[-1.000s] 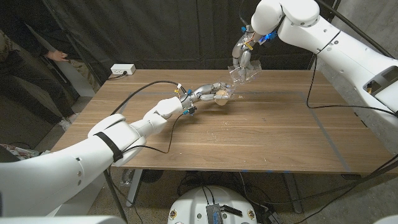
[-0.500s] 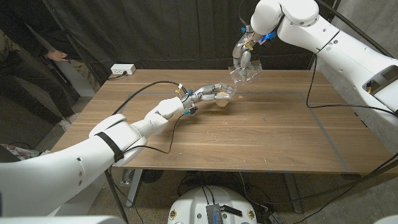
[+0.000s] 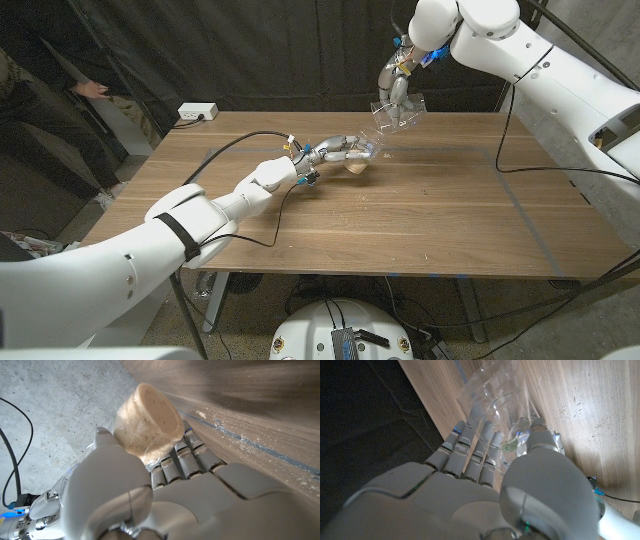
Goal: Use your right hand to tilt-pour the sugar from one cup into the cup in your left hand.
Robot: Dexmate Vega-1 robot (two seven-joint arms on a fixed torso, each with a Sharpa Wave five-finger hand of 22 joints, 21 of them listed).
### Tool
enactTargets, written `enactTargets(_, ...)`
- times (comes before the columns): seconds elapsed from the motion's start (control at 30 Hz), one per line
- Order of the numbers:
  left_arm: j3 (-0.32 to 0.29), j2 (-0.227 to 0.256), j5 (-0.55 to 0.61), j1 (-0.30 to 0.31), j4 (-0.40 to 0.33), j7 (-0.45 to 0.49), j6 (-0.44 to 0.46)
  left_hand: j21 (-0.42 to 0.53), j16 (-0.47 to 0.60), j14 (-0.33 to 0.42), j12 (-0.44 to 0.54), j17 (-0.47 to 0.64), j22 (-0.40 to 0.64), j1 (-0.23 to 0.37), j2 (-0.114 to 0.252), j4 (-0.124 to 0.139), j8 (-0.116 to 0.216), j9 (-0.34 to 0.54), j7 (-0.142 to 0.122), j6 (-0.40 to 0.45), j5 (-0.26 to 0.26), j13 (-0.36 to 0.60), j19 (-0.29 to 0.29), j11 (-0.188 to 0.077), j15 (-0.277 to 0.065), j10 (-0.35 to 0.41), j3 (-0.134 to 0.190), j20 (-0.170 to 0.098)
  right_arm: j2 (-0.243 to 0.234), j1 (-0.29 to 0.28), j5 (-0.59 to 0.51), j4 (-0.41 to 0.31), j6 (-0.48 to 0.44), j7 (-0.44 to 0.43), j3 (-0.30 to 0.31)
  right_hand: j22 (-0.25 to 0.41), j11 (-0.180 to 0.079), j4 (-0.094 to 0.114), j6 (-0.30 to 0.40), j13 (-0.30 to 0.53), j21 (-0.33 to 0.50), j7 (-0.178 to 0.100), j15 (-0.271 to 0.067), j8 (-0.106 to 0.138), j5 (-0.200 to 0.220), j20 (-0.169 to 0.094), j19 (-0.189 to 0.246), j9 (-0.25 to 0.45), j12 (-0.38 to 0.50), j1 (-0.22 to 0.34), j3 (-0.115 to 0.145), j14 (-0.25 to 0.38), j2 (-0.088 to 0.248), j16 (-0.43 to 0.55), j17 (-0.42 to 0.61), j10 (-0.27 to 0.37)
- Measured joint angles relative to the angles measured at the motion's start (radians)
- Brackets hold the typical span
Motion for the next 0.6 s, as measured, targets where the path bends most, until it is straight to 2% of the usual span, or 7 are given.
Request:
enactTargets(0.37,0.005,-0.003,0.003,0.000,0.000,0.014,0.004,0.000,0.000,0.024,0.010,0.008,0.000,-0.009,0.007,0.005,0.016,0.003,0.003,0.014,0.000,0.016,0.003,0.002,-0.001,0.012,-0.006,0.000,-0.013,0.003,-0.012,-0.028,-0.053,0.002,-0.004,0.000,0.003,0.000,-0.005,-0.010,-0.005,-0.005,0.002,-0.002,-0.003,0.004,-0.004,0.003,-0.008,-0.007,0.000,-0.005,0.007,0.000,0.005,0.003)
enactTargets(0.6,0.006,-0.002,0.006,0.000,0.000,0.027,0.002,0.000,0.000,0.028,0.015,0.009,0.000,-0.013,0.003,0.009,0.016,0.003,0.004,0.013,0.000,0.021,0.007,0.002,-0.004,0.012,-0.010,-0.004,-0.028,-0.021,-0.034,-0.068,-0.105,-0.003,0.025,0.000,0.003,0.000,-0.005,-0.017,-0.005,-0.005,0.002,-0.005,-0.004,0.004,-0.003,0.004,-0.016,-0.010,0.000,-0.005,0.010,0.000,0.007,0.003)
